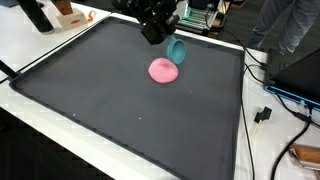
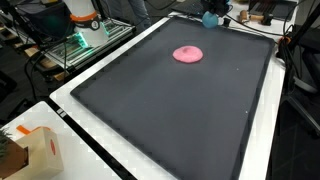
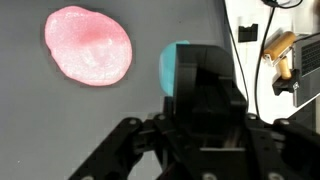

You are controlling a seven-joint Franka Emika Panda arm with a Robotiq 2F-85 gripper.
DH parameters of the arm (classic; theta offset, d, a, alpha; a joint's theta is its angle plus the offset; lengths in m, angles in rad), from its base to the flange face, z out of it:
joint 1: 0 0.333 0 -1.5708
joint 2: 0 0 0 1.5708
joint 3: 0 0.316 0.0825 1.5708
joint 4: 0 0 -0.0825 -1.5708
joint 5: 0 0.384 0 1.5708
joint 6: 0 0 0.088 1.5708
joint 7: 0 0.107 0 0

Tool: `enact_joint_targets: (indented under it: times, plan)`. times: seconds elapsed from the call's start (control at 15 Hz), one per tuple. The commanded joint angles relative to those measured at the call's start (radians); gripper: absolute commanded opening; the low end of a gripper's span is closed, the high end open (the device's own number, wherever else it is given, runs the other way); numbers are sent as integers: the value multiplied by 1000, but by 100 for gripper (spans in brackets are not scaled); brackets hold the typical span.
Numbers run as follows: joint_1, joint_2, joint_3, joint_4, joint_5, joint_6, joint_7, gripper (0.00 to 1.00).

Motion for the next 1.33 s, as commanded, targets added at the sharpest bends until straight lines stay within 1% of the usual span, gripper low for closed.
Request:
enact_joint_targets:
  times: [0.0, 0.47, 0.73, 0.93, 1.27]
  plan:
    - [29, -39, -14, 4, -114, -19, 78, 25]
    - [76, -77, -9, 23, -315, -61, 188, 25]
    - [102, -92, -7, 29, -410, -79, 237, 25]
    - [116, -101, -5, 29, -463, -88, 267, 25]
    - [129, -109, -2, 31, -519, -93, 291, 25]
